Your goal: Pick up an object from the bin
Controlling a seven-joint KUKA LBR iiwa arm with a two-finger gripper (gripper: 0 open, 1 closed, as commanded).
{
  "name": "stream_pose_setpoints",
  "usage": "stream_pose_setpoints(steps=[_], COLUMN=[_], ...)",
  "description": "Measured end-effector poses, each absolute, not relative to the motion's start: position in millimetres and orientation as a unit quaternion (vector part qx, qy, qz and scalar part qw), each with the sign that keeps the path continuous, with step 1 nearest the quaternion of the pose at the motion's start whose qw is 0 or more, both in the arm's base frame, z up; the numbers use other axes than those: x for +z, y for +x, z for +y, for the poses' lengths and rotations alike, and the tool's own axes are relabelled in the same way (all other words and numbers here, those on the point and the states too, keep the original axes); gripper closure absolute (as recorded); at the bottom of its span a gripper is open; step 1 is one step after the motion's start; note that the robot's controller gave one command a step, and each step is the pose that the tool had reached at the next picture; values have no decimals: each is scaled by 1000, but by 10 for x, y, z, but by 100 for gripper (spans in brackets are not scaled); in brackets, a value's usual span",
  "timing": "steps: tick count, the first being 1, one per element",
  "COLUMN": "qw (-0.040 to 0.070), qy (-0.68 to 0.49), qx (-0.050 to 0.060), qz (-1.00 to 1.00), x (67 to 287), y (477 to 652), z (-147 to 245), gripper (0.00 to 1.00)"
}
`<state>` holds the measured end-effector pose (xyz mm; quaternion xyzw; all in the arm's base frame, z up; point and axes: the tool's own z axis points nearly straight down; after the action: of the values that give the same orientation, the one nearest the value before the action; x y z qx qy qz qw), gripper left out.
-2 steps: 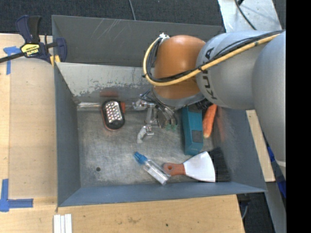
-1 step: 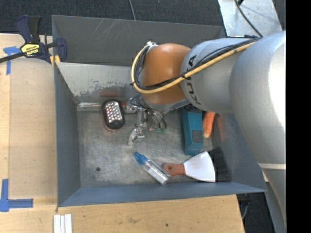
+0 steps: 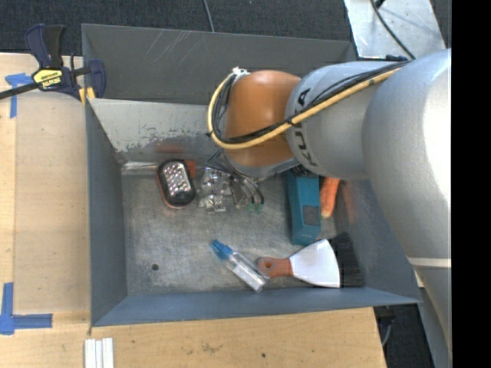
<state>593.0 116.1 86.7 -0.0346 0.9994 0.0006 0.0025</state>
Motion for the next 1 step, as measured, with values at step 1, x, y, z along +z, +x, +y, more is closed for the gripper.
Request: stream_pose_setpoints(steps=[1], qw=[2], qy=[-34], qx=[1], qz=[999], x=[867], y=[5930], z=[1161], gripper=[100])
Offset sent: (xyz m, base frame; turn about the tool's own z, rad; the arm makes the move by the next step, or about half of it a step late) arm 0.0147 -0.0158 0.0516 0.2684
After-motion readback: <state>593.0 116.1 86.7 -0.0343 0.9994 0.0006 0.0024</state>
